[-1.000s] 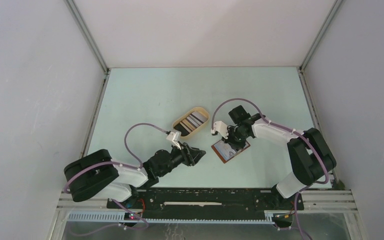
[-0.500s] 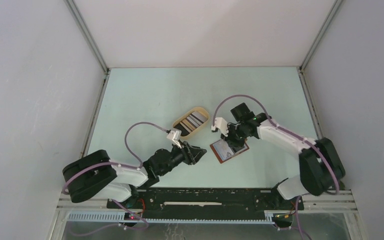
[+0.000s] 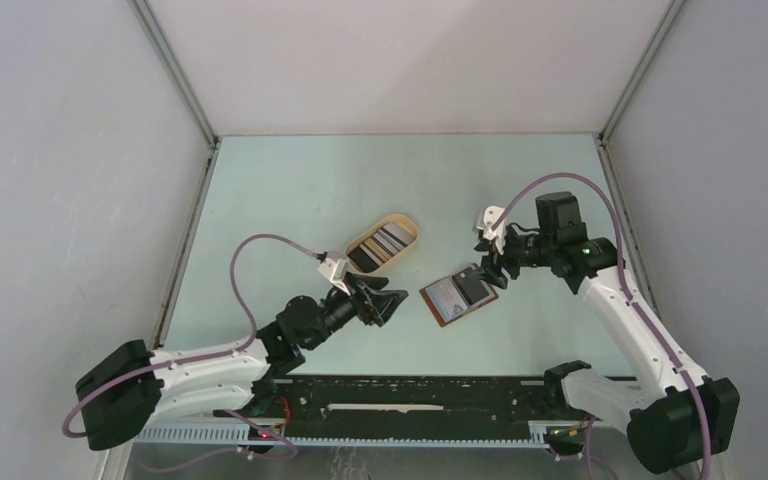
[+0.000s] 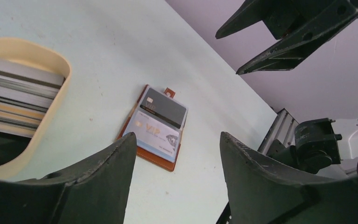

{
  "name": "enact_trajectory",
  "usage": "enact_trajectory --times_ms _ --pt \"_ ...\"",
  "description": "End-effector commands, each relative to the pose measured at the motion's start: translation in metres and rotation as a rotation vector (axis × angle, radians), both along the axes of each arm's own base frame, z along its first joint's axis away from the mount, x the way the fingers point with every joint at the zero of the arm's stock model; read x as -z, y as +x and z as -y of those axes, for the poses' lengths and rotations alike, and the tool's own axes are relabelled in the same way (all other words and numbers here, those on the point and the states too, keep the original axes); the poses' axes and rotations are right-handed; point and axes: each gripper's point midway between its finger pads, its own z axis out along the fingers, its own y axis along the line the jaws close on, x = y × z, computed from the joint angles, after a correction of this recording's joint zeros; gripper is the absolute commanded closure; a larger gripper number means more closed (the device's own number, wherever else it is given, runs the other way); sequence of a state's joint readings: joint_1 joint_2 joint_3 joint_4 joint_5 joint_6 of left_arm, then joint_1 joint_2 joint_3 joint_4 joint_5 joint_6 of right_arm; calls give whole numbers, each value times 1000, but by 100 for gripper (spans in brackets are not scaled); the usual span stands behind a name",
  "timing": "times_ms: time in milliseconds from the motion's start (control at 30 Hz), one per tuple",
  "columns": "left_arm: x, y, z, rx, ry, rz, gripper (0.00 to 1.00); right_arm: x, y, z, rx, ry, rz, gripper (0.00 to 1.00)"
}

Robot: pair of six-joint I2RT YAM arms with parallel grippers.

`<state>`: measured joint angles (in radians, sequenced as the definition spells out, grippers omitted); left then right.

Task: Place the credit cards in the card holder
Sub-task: Insert the credit card into the card holder, then close the card holder at the center of the board.

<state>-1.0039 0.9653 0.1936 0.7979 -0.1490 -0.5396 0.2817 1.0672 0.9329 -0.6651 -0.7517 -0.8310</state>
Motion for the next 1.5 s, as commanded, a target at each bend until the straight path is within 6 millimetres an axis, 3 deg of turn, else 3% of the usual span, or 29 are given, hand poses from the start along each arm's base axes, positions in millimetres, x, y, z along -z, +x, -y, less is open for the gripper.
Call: enact_trajectory --times_ms 0,100,233,533,800,1467 --pt "-32 8 -3 -30 28 105 24 -28 -3 -5 -102 77 111 27" --pt "-35 12 -7 -55 44 135 11 -24 -3 -2 -228 18 228 14" --pt "-26 21 -6 -85 101 149 9 5 -4 6 -425 -118 338 6" --pt "6 22 22 9 127 193 12 62 17 23 -444 -263 182 16" --pt "11 20 28 31 107 195 14 100 38 43 -421 -377 44 25" --pt "12 19 26 27 92 189 14 139 55 56 -430 -504 -37 37"
